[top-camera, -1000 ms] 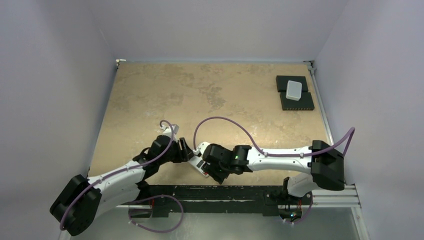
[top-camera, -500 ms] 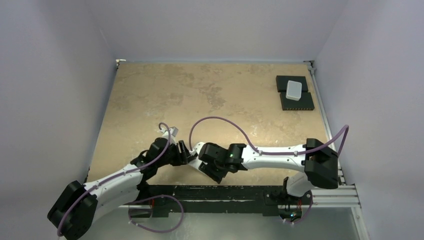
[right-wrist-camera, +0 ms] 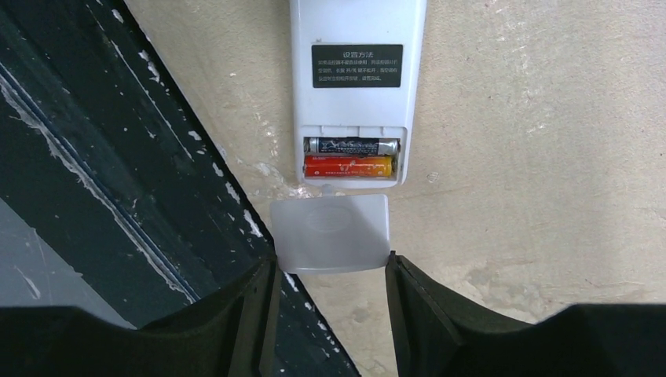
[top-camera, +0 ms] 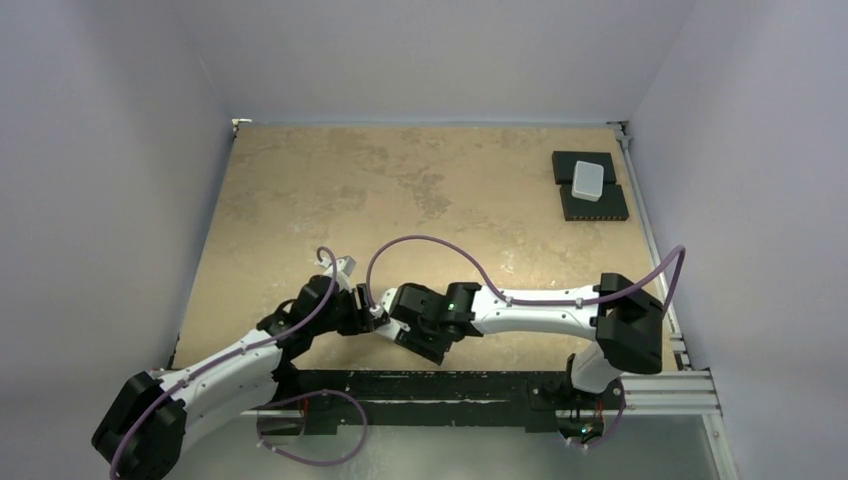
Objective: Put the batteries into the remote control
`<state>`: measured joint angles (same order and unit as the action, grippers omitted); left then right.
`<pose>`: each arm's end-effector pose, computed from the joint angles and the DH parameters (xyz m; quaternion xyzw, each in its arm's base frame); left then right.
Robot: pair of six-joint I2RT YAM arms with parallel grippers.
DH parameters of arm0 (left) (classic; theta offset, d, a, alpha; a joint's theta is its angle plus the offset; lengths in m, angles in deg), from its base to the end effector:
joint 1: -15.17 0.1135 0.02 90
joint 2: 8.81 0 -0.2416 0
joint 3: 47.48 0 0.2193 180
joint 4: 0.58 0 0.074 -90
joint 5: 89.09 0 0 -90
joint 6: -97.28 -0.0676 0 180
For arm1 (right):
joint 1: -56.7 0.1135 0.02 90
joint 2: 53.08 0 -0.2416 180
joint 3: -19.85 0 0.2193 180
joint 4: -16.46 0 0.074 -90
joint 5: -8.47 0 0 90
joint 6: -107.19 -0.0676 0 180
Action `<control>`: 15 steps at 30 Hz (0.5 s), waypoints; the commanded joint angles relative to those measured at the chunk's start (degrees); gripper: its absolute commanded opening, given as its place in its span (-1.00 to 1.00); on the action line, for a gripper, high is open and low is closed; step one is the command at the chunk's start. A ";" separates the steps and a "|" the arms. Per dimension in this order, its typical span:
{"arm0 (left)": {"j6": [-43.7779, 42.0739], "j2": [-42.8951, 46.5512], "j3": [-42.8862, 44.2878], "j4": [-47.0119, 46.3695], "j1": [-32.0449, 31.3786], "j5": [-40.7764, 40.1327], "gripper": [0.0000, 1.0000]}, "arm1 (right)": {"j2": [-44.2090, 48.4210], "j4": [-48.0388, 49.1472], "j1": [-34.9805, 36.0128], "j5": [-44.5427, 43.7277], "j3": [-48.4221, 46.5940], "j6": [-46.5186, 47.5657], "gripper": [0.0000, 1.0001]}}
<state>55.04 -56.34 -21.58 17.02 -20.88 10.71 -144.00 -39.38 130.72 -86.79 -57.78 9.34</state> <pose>0.1304 -0.1091 0.1219 -0.0554 0.8992 -0.3427 0.2664 0.0851 0.2748 0.1726 -0.5293 0.8277 0.0845 0.1663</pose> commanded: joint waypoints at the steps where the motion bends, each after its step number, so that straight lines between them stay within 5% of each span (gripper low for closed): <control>1: -1.45 0.61 1.39 6.50 0.01 -1.99 0.09 | -1.18 -1.61 -0.94 0.79 -3.04 2.25 -0.52; 15: -0.72 4.98 1.93 9.62 -0.06 -5.71 0.11 | -4.73 -2.73 -3.09 2.28 -6.05 2.61 -0.52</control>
<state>54.67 -51.99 -20.82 23.81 -20.88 7.17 -148.02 -41.29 127.73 -85.96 -61.39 11.41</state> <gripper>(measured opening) 0.549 0.546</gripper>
